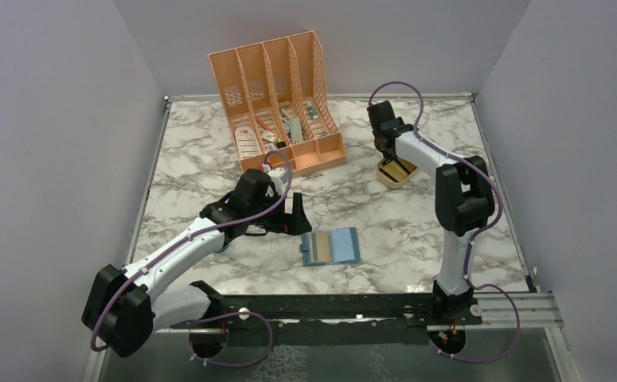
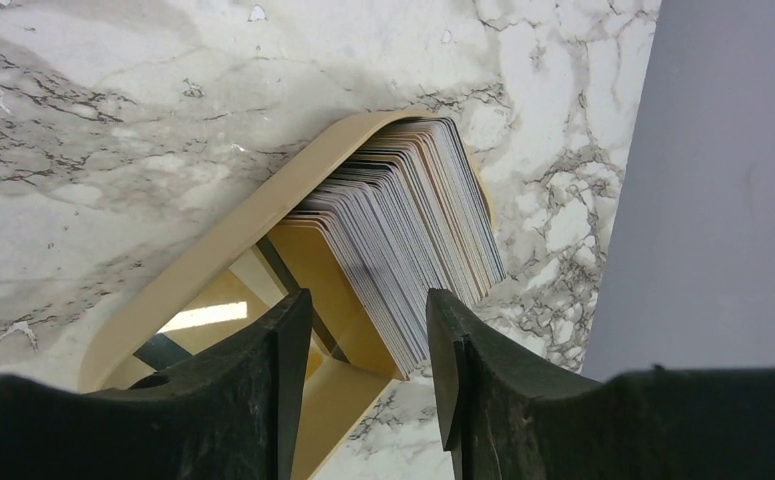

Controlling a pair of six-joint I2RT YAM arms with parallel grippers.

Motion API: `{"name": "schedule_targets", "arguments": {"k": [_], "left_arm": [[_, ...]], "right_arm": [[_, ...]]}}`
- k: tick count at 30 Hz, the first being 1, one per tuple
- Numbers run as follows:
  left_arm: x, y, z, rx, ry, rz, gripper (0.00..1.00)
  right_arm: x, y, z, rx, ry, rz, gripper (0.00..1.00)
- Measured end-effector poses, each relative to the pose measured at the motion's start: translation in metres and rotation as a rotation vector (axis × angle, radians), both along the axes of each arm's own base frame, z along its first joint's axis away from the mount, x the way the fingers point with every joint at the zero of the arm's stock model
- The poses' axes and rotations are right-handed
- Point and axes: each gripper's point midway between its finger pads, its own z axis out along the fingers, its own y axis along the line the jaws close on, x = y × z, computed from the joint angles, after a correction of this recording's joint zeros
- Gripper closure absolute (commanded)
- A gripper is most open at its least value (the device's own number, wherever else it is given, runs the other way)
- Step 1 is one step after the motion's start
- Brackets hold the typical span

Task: Put the credit cards into the card holder
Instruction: Pick up the credit card from the storage box.

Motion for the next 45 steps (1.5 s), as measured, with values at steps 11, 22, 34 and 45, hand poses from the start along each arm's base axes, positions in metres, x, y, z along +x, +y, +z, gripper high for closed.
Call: {"name": "schedule_targets", "arguments": {"k": [11,22,34,45], "left_arm": [[0.0,0.0,0.0,-0.001,-0.001,0.0,0.09],[0.0,0.0,0.001,-0.002,-0.001,-0.001,0.09],[-0.002,-0.001,0.001,-0.009,0.004,-0.011,0.09],[-0.003,-0.002,0.002,-0.014,0.008,-0.016,0.09]], "right_arm": [[0.001,-0.013,-0.016,-0.042,0.028,-0.02,0.55],[0.001,-0.019,-0.016,-0.071,0.019,-0.038,0.68],[0.001,-0.019,-0.015,-0.074,0.014,-0.043,0.74],[0.002,-0.019,-0.014,-0.075,0.013,-0.043,0.78]]}}
